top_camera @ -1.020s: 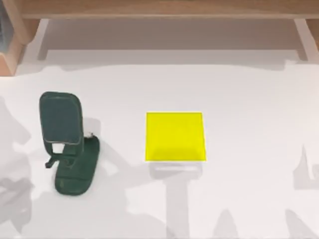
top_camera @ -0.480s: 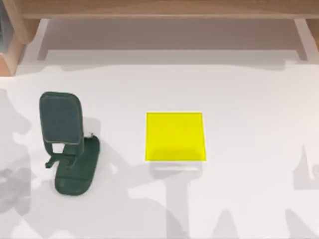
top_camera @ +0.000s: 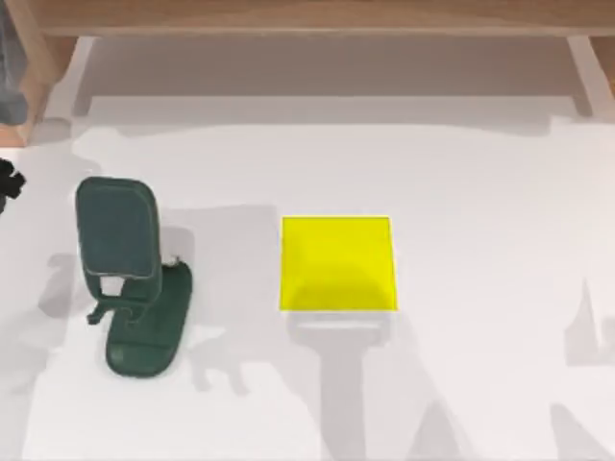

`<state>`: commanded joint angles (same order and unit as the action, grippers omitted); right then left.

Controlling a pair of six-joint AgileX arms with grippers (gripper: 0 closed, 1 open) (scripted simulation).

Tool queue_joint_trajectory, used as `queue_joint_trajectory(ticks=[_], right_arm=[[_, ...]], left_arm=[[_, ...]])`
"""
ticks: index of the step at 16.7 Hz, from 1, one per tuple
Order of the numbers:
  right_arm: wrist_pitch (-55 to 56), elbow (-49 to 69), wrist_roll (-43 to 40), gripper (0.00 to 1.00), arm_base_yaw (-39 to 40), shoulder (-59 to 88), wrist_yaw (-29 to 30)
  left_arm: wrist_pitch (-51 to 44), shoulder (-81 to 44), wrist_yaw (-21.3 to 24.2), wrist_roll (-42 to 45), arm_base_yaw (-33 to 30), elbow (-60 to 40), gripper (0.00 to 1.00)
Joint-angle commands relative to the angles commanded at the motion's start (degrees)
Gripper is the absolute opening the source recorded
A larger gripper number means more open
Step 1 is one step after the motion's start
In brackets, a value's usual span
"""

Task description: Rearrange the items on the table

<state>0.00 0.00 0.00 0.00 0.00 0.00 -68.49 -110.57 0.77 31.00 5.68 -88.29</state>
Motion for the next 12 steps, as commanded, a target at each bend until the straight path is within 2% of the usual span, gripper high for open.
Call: queue_joint_trajectory(ticks=[4, 12], right_arm=[[0.0, 0.0, 0.0, 1.0, 0.0, 0.0, 0.0], [0.0, 0.0, 0.0, 1.0, 0.0, 0.0, 0.0]], left_arm=[[-1.6, -10.3, 0.0, -17.7, -9.7, -11.9, 0.0], [-3.7, -26.8, -0.4, -55.0, -33.9, -30.9, 0.0]])
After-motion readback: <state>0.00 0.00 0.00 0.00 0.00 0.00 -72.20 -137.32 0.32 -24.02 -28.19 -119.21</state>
